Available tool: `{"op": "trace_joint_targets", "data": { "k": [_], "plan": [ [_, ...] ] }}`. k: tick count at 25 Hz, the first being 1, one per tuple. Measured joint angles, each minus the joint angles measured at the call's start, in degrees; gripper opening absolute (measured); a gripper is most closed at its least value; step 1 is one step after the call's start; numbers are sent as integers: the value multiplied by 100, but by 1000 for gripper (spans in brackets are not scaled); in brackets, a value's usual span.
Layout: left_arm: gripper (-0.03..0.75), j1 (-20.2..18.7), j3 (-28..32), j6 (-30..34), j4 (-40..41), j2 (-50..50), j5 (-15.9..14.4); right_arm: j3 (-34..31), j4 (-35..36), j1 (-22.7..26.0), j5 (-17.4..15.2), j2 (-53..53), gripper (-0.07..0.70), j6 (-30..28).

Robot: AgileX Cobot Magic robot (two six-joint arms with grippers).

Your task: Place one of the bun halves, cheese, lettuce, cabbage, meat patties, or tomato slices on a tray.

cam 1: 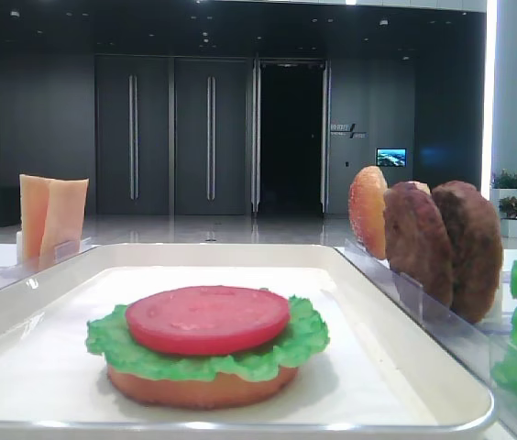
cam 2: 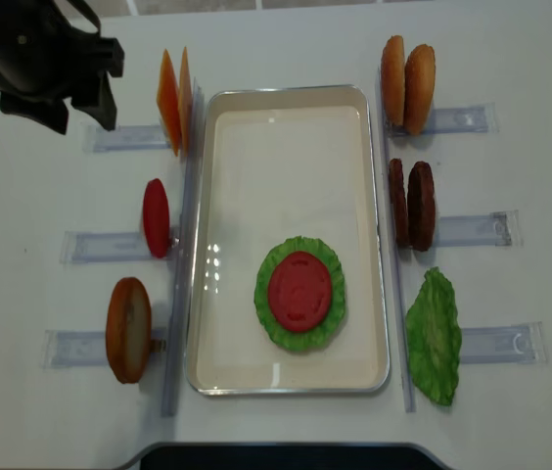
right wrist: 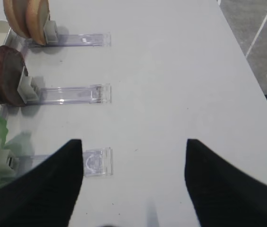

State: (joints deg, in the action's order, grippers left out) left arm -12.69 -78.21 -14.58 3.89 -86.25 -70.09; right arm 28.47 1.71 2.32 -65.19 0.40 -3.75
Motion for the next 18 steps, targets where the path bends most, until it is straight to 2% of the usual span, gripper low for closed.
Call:
{"op": "trace_joint_targets", "data": {
  "k": [18],
  "plan": [
    [470, 100, 188, 56, 384, 345, -62, 0, 0, 0, 0, 0, 470, 0]
  ]
}}
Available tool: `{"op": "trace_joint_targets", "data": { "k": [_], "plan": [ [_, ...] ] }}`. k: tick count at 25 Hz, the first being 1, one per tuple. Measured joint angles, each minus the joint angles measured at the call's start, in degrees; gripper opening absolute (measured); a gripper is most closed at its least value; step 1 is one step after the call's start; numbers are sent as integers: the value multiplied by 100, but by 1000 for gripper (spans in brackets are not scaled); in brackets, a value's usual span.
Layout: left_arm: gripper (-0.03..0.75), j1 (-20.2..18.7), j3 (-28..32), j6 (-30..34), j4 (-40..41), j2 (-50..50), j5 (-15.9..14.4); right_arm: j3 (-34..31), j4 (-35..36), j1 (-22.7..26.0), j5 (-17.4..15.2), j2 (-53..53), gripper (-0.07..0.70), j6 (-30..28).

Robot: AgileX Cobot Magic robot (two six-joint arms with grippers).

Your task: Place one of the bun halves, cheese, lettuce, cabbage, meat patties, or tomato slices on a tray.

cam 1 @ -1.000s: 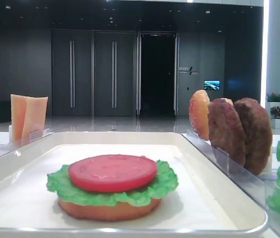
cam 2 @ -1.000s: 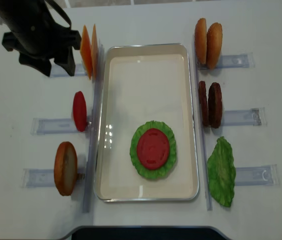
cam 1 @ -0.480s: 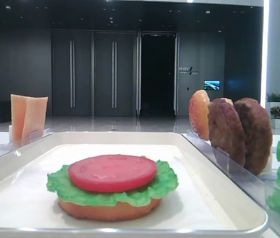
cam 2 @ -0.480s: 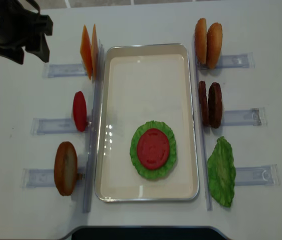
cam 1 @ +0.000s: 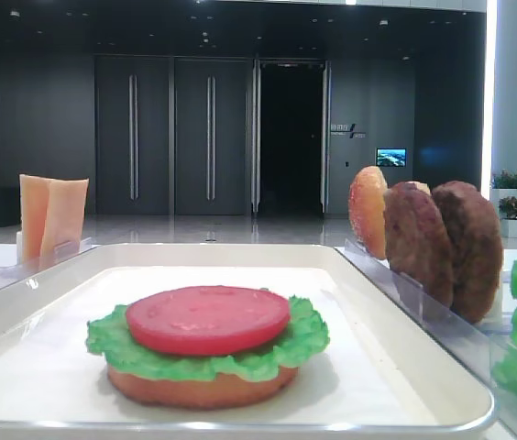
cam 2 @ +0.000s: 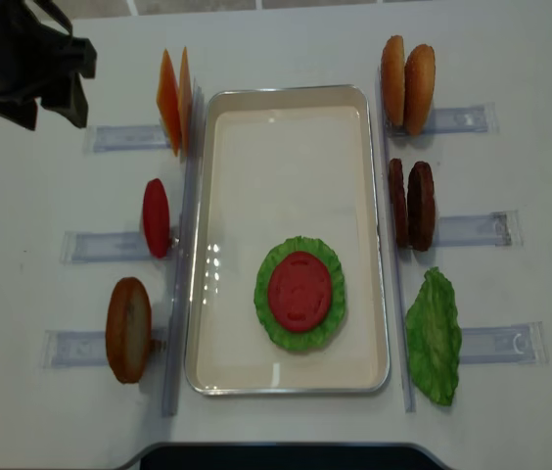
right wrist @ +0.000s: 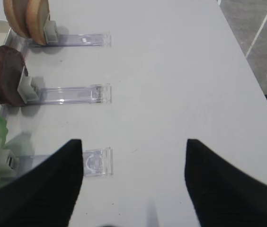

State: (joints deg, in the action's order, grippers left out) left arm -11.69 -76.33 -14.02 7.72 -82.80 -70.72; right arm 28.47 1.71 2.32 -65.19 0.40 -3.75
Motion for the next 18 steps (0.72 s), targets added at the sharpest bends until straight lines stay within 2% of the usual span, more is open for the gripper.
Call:
{"op": "trace_joint_targets", "data": {
  "k": [18],
  "plan": [
    [470, 0, 1435, 5, 89, 1634, -11, 0, 0, 0, 0, 0, 470, 0]
  ]
}}
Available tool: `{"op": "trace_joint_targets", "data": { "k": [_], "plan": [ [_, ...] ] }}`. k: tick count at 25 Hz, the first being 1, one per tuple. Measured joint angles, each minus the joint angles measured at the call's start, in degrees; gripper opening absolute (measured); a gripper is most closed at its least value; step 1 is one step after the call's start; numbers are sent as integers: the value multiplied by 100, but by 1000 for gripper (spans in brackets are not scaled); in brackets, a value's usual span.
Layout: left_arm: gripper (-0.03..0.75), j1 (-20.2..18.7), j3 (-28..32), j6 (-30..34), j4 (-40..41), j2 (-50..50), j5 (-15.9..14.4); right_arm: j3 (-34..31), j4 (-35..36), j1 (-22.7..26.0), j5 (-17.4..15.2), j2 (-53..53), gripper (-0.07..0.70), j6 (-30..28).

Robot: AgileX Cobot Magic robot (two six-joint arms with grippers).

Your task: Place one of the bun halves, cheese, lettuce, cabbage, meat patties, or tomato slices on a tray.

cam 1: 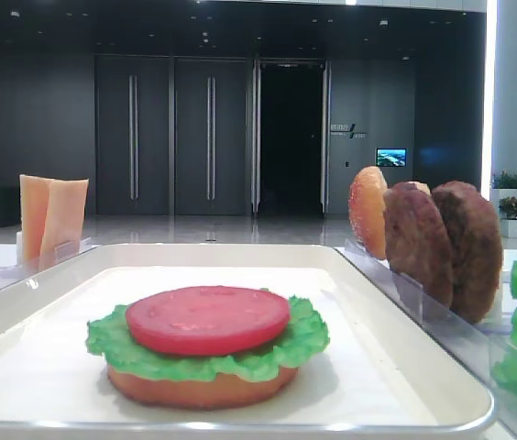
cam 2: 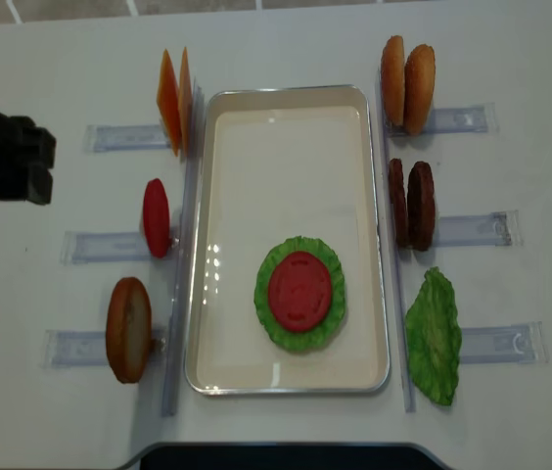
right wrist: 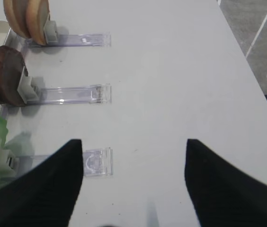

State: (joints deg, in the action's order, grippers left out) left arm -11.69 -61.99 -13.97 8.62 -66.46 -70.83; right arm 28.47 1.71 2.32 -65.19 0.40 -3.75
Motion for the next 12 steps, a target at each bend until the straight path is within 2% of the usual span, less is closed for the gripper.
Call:
{"op": "trace_joint_targets", "data": {
  "k": [12],
  "plan": [
    [470, 0, 1067, 0, 0, 1312, -10, 0, 0, 0, 0, 0, 470, 0]
  ]
}}
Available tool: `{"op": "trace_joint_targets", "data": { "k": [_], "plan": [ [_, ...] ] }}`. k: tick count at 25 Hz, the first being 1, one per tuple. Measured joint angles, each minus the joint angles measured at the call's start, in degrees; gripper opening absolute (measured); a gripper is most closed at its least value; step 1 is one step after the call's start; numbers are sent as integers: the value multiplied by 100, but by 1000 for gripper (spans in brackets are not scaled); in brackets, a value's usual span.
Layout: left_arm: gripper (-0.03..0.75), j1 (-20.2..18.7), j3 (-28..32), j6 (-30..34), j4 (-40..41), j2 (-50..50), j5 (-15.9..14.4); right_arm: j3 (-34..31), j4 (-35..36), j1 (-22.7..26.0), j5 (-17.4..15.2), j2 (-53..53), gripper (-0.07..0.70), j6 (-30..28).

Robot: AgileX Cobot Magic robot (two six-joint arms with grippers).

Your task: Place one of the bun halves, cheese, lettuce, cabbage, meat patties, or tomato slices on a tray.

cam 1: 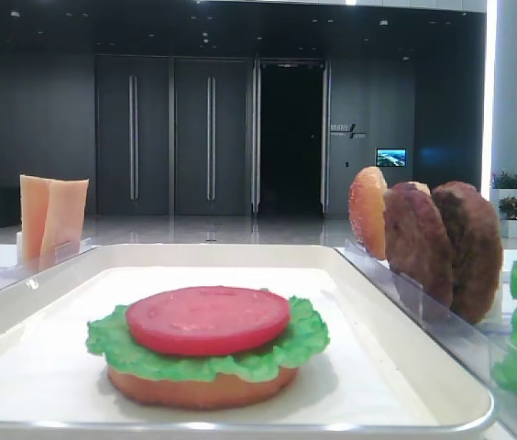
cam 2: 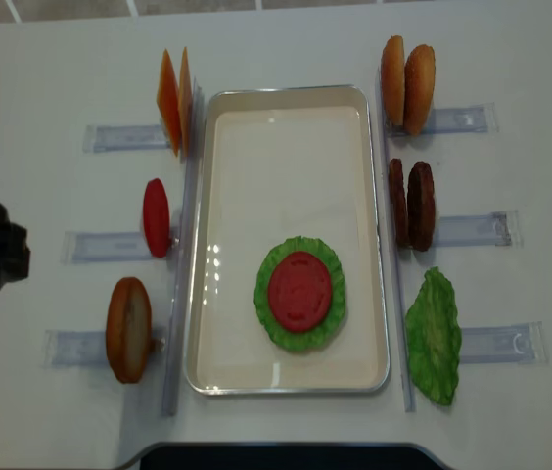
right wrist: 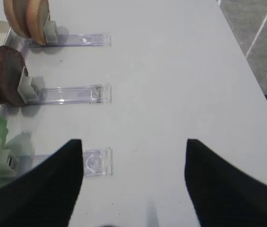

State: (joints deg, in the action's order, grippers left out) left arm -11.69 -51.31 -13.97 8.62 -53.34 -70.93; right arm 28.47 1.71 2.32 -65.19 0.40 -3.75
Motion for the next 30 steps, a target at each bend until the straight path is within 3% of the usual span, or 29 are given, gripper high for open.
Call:
{"op": "trace_joint_targets", "data": {
  "k": [18, 30],
  "plan": [
    [470, 0, 935, 97, -119, 2039, -30, 0, 0, 0, 0, 0, 470, 0],
    [470, 0, 1501, 1075, -627, 3748, -78, 0, 0, 0, 0, 0, 470, 0]
  ]
}}
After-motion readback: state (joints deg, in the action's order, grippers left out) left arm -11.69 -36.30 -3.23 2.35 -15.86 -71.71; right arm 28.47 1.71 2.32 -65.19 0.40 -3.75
